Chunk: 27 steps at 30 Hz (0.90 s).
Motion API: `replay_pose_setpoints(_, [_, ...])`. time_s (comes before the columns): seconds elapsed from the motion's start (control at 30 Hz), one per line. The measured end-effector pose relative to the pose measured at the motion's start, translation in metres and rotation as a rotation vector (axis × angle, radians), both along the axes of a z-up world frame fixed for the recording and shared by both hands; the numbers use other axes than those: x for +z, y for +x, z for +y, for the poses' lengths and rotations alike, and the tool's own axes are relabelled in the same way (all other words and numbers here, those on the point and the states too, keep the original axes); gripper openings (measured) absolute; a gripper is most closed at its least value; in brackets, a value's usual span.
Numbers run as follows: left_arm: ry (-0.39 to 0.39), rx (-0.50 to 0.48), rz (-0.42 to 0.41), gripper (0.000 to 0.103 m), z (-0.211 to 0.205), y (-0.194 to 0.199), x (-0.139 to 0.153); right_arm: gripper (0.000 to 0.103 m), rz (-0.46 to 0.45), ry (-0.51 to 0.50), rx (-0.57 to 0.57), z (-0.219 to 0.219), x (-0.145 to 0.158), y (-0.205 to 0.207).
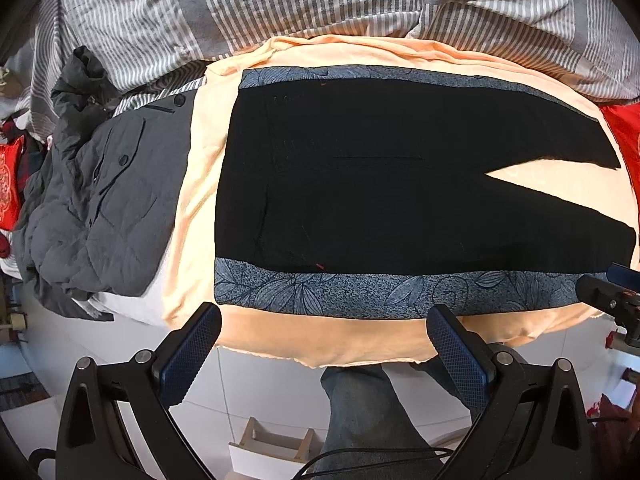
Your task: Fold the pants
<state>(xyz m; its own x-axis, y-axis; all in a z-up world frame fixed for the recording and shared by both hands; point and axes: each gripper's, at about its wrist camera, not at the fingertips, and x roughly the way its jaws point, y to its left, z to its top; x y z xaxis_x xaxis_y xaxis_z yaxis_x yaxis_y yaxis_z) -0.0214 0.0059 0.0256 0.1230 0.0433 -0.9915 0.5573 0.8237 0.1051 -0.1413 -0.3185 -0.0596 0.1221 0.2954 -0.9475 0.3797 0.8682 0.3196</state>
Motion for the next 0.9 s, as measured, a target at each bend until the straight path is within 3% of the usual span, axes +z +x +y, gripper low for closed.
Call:
replay_pose_setpoints(0.37, [-0.009,0.116,-0.023,0.103,0.005,-0.011,0.002,0.103,-0.029,0.028,0.039,-0.015,-0.002,-0.01])
replay_pose_setpoints(0.6, [-0.069,0.298,0.027,0.103,0.021,-0.02,-0.007,0.103,-0.041,0.131,0.032,-0.03,-0.011,-0.029])
replay_pose_setpoints(0.7, [-0.07,0.353,0.062,0.103,0.03,-0.02,-0.019,0.103,-0.036,0.222,-0.014,-0.028,-0.021,-0.037])
replay_pose_setpoints(0.9, [-0.073,0.402,0.106,0.103,0.047,-0.011,-0.054,0.103,-0.041,0.541,-0.206,-0.009,-0.073,-0.053])
